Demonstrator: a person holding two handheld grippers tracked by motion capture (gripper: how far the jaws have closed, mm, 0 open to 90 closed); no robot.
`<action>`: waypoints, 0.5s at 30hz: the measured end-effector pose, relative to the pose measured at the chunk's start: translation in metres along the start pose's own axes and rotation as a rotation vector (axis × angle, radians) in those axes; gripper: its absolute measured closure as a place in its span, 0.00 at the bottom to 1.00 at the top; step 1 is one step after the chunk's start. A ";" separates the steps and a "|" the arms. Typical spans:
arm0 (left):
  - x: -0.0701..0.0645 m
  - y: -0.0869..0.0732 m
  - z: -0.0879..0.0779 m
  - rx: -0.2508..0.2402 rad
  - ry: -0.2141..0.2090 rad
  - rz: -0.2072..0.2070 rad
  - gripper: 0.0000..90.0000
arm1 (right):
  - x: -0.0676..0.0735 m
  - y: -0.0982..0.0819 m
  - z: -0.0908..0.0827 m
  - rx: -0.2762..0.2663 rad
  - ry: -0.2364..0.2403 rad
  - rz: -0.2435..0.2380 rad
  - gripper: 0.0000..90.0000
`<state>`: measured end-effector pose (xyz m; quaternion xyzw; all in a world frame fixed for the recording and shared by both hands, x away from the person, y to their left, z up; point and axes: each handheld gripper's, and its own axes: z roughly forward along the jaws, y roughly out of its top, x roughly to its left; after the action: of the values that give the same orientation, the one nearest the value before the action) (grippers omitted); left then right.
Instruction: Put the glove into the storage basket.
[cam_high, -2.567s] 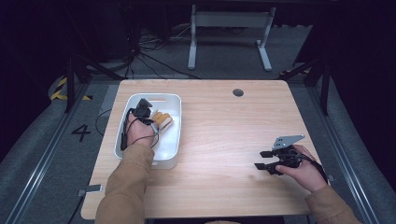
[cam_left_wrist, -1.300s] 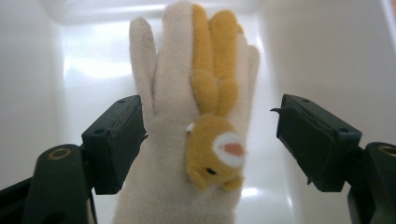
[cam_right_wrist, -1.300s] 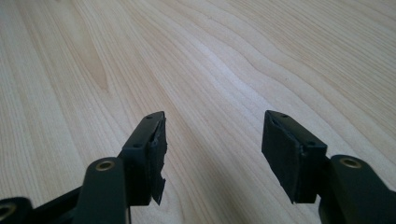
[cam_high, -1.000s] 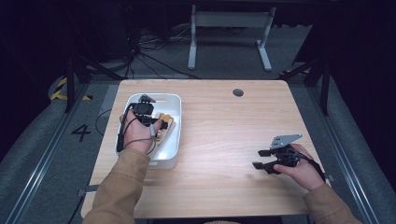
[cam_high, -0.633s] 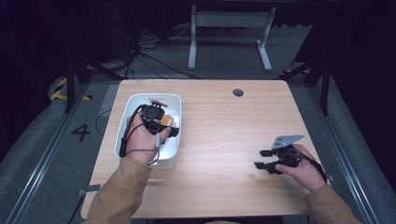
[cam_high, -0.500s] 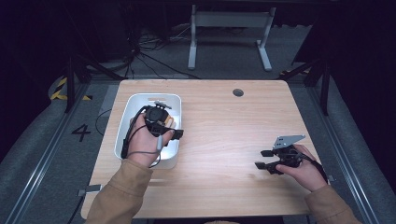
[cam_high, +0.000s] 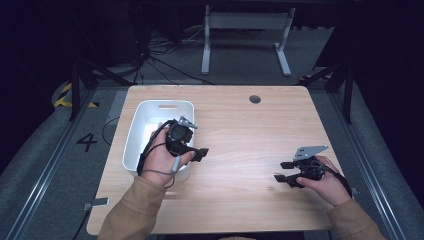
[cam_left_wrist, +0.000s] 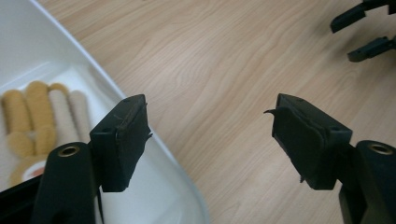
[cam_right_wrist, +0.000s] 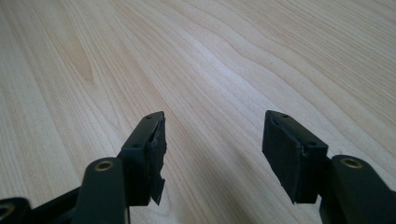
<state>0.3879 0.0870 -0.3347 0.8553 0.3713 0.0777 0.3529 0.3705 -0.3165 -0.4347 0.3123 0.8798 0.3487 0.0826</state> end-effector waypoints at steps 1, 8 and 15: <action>-0.003 -0.001 0.001 -0.004 -0.008 0.013 0.31 | 0.000 0.000 0.000 0.000 -0.001 0.001 0.45; -0.015 -0.010 0.011 -0.061 -0.084 0.060 0.35 | -0.002 -0.002 -0.001 -0.005 -0.002 0.005 0.45; -0.023 -0.026 0.026 -0.106 -0.143 0.067 0.35 | -0.004 -0.004 0.000 -0.009 -0.010 0.006 0.44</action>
<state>0.3667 0.0696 -0.3680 0.8508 0.3117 0.0479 0.4204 0.3716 -0.3212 -0.4372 0.3164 0.8769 0.3512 0.0874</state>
